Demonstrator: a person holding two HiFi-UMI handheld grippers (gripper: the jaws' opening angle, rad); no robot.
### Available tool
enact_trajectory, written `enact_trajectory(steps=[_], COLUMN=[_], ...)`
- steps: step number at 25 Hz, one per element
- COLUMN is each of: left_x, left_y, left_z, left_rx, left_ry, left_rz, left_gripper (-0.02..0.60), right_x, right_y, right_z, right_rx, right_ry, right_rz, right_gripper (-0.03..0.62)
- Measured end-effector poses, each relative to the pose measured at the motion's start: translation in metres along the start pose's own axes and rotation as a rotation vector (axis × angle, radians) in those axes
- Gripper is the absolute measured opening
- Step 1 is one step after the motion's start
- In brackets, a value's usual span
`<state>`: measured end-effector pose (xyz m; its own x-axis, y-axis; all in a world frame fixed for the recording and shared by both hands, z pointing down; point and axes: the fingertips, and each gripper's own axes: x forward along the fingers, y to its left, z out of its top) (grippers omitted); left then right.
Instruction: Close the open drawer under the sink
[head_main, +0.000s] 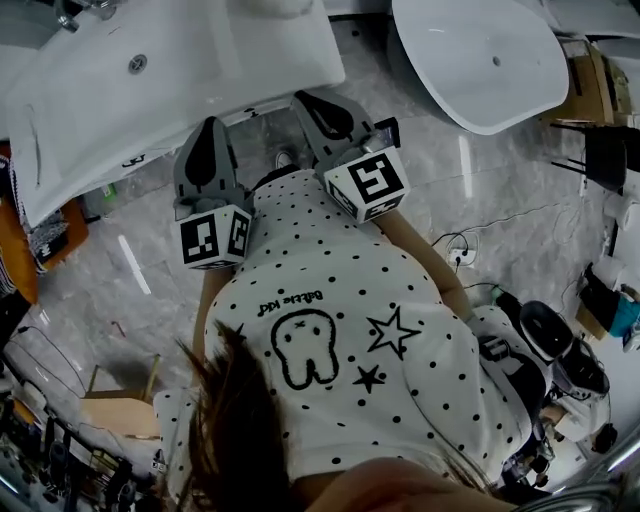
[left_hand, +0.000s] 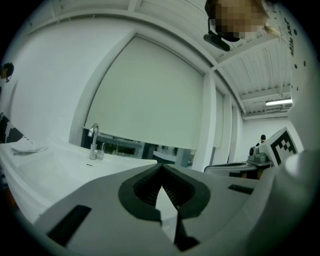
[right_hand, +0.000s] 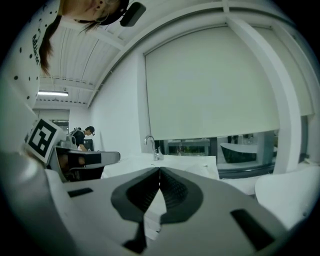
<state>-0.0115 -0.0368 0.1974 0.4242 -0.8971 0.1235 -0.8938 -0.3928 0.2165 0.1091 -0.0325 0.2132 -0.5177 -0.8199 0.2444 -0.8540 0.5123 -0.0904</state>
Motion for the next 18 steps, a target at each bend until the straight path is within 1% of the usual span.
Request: enact_trajectory(steps=[2, 5, 10, 18], left_x=[0.005, 0.01, 0.013, 0.015], left_y=[-0.006, -0.015, -0.025, -0.019], left_z=[0.001, 0.002, -0.001, -0.007], left_rx=[0.003, 0.004, 0.016, 0.018], left_ry=[0.013, 0.017, 0.024, 0.043], left_rz=[-0.029, -0.037, -0.059, -0.057], left_gripper=[0.005, 0.005, 0.005, 0.005], right_x=[0.0, -0.003, -0.009, 0.001], right_y=[-0.001, -0.007, -0.014, -0.007], right_z=[0.002, 0.004, 0.0, -0.006], right_rx=[-0.004, -0.009, 0.001, -0.01], right_ry=[0.007, 0.02, 0.023, 0.031], right_rz=[-0.005, -0.002, -0.024, 0.003], right_gripper=[0.014, 0.014, 0.014, 0.014])
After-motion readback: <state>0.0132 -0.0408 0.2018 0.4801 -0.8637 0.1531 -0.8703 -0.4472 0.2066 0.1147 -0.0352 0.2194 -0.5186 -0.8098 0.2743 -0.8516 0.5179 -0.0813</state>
